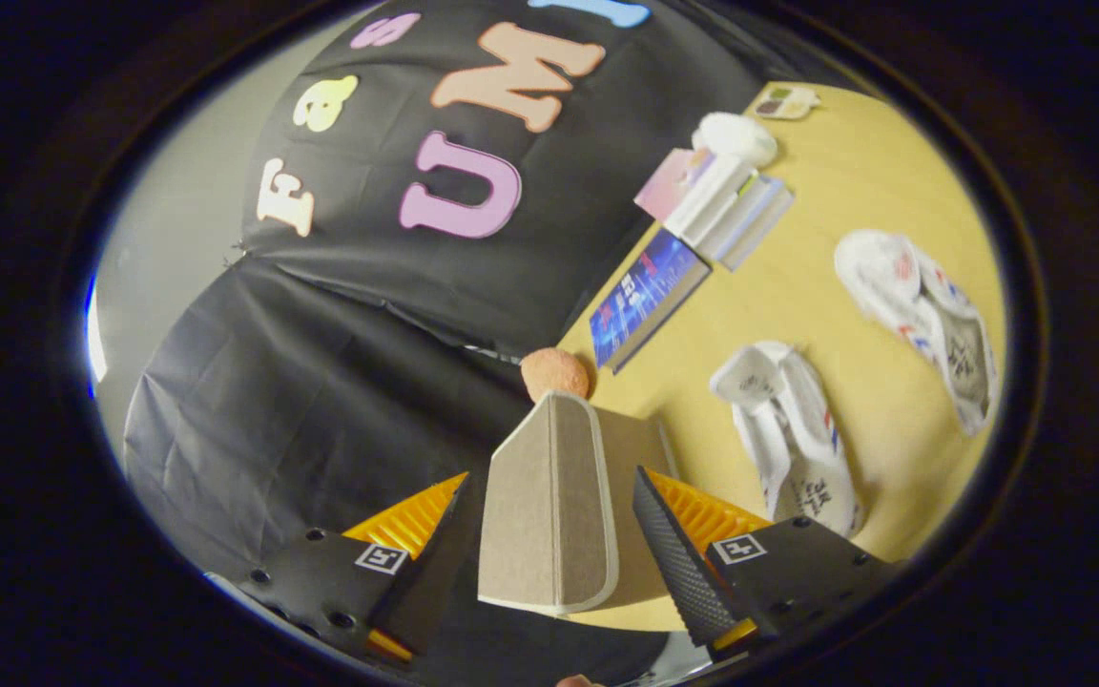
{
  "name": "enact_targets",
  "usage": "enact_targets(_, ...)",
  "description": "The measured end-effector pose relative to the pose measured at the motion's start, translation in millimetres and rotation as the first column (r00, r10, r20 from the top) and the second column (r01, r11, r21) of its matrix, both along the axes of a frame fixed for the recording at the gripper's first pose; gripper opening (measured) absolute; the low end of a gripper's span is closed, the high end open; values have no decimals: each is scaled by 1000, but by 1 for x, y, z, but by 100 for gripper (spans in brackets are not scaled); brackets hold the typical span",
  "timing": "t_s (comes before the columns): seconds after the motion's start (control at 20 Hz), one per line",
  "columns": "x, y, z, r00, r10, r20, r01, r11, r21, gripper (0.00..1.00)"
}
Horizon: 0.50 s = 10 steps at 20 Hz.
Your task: Open the storage box then place both shoes into the box .Put the left shoe in first, then the right shoe, with the right side of both shoes facing outward in a uniform manner.
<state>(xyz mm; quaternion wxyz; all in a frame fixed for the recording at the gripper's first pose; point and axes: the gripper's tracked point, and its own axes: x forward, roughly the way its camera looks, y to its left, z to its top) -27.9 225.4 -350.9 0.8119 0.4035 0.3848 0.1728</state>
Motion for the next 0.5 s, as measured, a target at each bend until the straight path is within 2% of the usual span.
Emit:
enact_targets(0.25,-22,19,-34,988,30,-153,-6,988,152,99)
enact_targets(0.5,-34,30,-65,958,40,-284,35,966,255,99)
